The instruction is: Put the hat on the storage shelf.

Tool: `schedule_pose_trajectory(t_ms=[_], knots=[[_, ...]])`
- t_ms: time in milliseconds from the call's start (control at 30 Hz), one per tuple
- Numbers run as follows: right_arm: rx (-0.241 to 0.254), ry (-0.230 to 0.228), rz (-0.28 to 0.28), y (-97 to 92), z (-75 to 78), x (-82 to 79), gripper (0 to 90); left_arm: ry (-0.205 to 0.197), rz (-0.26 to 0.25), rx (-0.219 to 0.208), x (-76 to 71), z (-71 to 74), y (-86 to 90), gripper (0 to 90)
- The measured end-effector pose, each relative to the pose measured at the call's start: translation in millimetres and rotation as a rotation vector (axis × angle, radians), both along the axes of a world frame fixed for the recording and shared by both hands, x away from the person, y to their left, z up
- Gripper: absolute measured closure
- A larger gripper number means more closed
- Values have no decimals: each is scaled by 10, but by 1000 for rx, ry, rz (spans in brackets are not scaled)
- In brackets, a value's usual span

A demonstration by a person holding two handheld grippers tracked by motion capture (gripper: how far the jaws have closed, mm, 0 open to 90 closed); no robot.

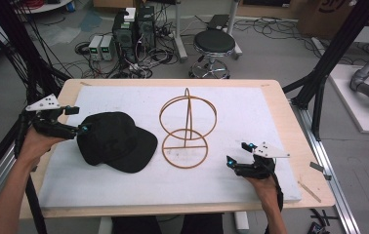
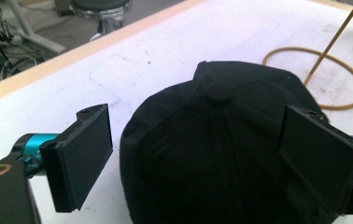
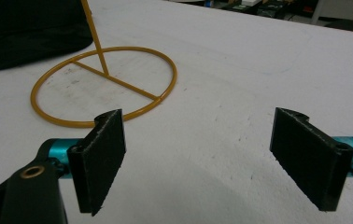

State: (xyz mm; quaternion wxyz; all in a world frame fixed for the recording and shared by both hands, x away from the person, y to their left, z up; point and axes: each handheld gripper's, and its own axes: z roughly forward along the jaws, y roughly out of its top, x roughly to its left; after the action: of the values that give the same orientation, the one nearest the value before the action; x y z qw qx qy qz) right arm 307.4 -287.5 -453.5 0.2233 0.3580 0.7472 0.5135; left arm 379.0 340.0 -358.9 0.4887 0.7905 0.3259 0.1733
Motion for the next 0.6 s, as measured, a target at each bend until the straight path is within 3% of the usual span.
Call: schedule_pose_trajectory(t_ms=[133, 300, 467, 600], knots=[[2, 3, -3, -2, 0, -2, 185, 8, -25, 29, 72, 25, 1, 100], [3, 3, -5, 1, 1, -8, 185, 20, -50, 31, 112, 11, -2, 100], [1, -14, -14, -1, 0, -15, 185, 73, -74, 41, 151, -38, -4, 135], [3, -5, -13, -3, 0, -11, 184, 106, -103, 19, 179, -68, 3, 187]])
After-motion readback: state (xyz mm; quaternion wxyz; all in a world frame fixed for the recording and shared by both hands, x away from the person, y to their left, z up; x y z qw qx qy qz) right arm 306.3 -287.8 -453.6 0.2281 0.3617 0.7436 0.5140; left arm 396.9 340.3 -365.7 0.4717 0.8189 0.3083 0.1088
